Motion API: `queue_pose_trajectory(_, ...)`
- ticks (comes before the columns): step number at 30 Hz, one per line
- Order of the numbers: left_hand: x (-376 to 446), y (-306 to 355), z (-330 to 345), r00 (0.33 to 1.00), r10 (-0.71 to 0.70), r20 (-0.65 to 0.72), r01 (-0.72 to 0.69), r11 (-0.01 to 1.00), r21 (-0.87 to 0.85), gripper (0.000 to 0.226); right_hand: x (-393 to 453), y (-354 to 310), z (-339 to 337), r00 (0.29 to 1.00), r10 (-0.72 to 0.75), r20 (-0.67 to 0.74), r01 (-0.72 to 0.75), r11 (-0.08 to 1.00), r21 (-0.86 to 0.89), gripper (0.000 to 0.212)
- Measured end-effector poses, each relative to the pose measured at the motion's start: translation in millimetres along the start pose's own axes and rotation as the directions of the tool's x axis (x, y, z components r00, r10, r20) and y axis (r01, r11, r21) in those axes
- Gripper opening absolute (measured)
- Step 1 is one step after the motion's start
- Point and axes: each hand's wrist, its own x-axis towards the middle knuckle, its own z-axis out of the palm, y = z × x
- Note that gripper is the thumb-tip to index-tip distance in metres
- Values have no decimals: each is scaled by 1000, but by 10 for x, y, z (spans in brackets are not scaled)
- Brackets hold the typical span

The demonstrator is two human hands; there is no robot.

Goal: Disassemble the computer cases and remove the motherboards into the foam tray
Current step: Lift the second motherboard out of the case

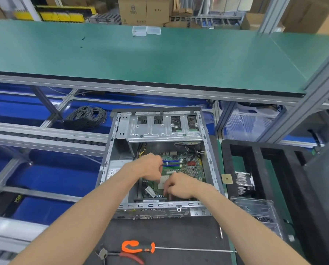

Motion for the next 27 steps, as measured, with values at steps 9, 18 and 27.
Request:
queue_pose_trajectory(9, 31, -26, 347, 973, -26, 231, 20, 999, 27, 15, -6, 84, -2, 988, 115, 99, -87, 964, -252, 27)
queue_pose_trajectory(18, 40, -15, 389, 971, -40, 237, 43, 999, -10, 14, 35, 15, 25, 978, 110, 176, -50, 948, -314, 31)
queue_pose_trajectory(27, 66, 70, 500, 962, -22, 272, -7, 994, 105, 14, 46, 28, 18, 972, 100, 213, -30, 950, -310, 31)
